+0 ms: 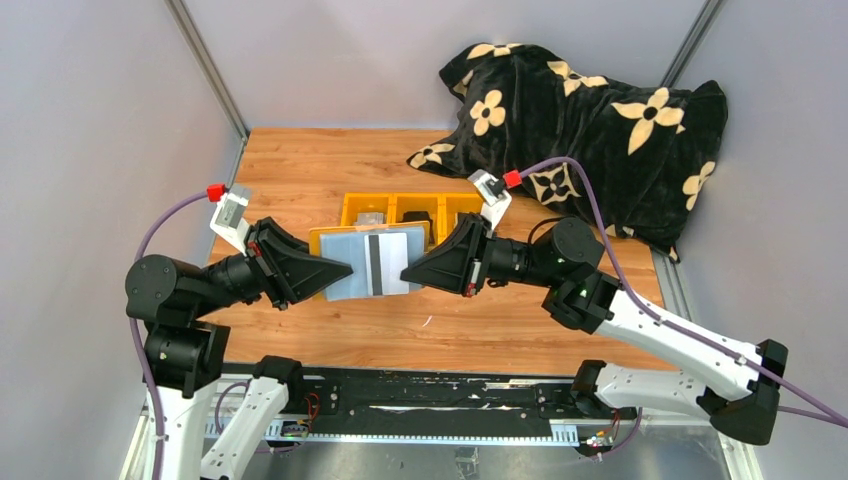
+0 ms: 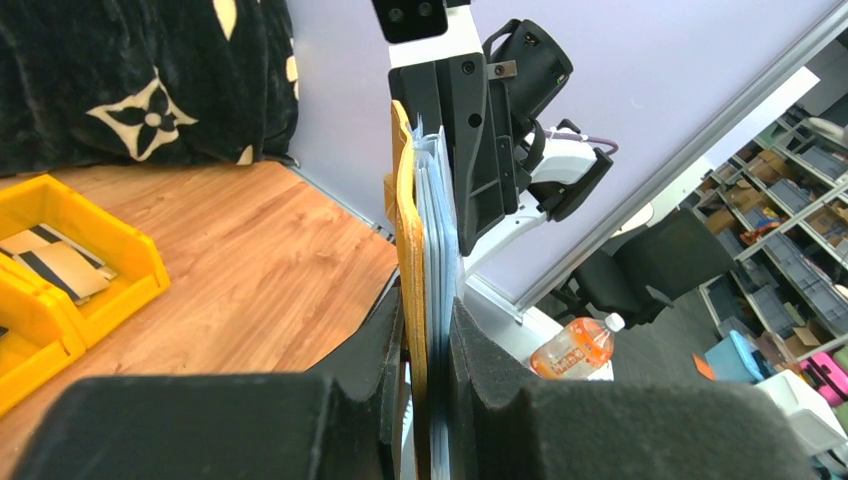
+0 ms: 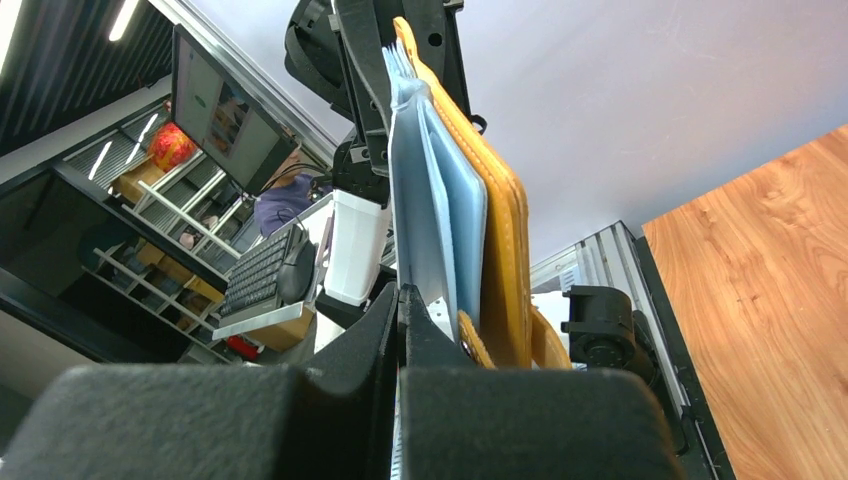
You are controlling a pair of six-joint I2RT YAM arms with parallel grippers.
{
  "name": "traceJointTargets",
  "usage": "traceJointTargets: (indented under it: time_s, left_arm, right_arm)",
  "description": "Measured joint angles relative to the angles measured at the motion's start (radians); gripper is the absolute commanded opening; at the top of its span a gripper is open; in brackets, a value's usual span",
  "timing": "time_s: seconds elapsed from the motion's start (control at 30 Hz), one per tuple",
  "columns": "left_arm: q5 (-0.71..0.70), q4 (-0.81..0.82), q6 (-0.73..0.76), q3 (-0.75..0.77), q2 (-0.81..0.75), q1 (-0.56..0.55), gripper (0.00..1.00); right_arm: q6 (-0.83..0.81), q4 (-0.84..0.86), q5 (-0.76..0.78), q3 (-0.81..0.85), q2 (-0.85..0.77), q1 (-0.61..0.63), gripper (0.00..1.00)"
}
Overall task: Take the credit cards out of the card holder
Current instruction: Remove the credit card from the card holder, then place the credit card in the storage box.
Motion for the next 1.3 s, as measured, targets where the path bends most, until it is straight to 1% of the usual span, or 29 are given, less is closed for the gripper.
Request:
traceJointTargets:
  time_s: [0.3,0.47,0.63,0.83,0.97,1.0,1.17,1.23,1.3]
  left_arm:
    - [0.0,0.005,-0.013,0.008,0.0,0.0,0.0]
    - [-0.001,-0.012,0.009,0.008,0.0,0.0,0.0]
    - [-0.034,-0.064,0.061,0.022,0.0,0.0,0.0]
    - [-0.064,-0.111,0.111,0.034,0.0,0.0,0.0]
    - [-0.063,-0.126,0.129,0.042,0.003,0.0,0.0]
    - [-0.063,-0.127,0.129,0.043,0.003,0.0,0.0]
    - [-0.029,-0.096,0.109,0.045,0.003,0.0,0.0]
    - [-0.011,-0.077,0.095,0.045,0.003,0.0,0.0]
    - [0.009,-0.056,0.079,0.045,0.003,0.0,0.0]
  right_arm:
    - [-0.055,-0.065,0.035,-0.006,-0.04,-0.002,0.0]
    - [-0.121,-0.169,0.074,-0.006,-0.095,-0.007,0.0]
    - [-0.177,-0.287,0.109,-0.005,-0.166,-0.048,0.0]
    - [-0.225,-0.436,0.15,0.002,-0.232,-0.146,0.0]
    - [-0.28,-0.578,0.207,0.037,-0.238,-0.229,0.0]
    - [-0.3,-0.624,0.227,0.053,-0.226,-0.267,0.0]
    - [-0.354,-0.736,0.283,0.083,-0.135,-0.42,0.0]
    - [-0.37,-0.759,0.295,0.084,-0.094,-0.456,0.0]
    - [-0.396,-0.787,0.321,0.086,-0.014,-0.493,0.0]
